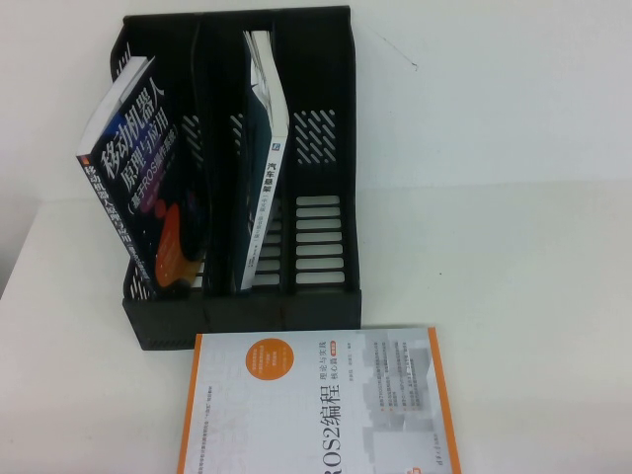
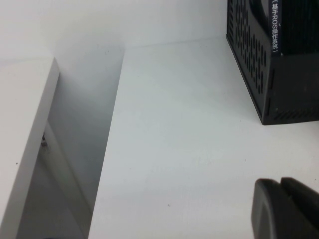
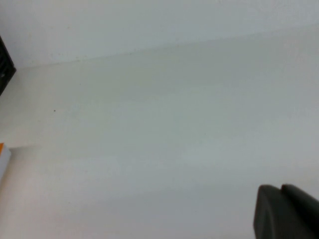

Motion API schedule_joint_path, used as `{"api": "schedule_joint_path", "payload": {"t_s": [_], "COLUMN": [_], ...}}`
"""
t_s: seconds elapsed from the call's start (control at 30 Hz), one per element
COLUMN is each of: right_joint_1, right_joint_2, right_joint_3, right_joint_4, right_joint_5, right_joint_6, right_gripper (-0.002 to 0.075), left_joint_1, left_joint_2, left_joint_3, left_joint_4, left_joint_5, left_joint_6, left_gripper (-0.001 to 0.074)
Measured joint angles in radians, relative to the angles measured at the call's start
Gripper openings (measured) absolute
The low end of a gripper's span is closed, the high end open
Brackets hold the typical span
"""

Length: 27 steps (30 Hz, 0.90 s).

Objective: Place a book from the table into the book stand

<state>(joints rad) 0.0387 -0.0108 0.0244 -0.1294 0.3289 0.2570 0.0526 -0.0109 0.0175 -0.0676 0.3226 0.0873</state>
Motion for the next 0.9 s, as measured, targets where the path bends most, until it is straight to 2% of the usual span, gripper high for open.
{"api": "schedule_joint_path", "payload": {"t_s": [0.17,0.9], "right_joint_1": [0.000,0.000], "right_joint_2": [0.000,0.000], "right_joint_3": [0.000,0.000], "right_joint_4": [0.000,0.000], "right_joint_5": [0.000,0.000], "right_joint_6": [-0.050,-0.064], "right_gripper": [-0.0001,-0.0001], "left_joint_1": [0.000,0.000], "left_joint_2": [0.000,0.000], "left_joint_3": [-0.002,-0.002], "left_joint_4": [0.000,0.001], "left_joint_5": [0.000,0.002], "left_joint_6": [0.000,0.000], "left_gripper": [-0.0002,-0.0002]}}
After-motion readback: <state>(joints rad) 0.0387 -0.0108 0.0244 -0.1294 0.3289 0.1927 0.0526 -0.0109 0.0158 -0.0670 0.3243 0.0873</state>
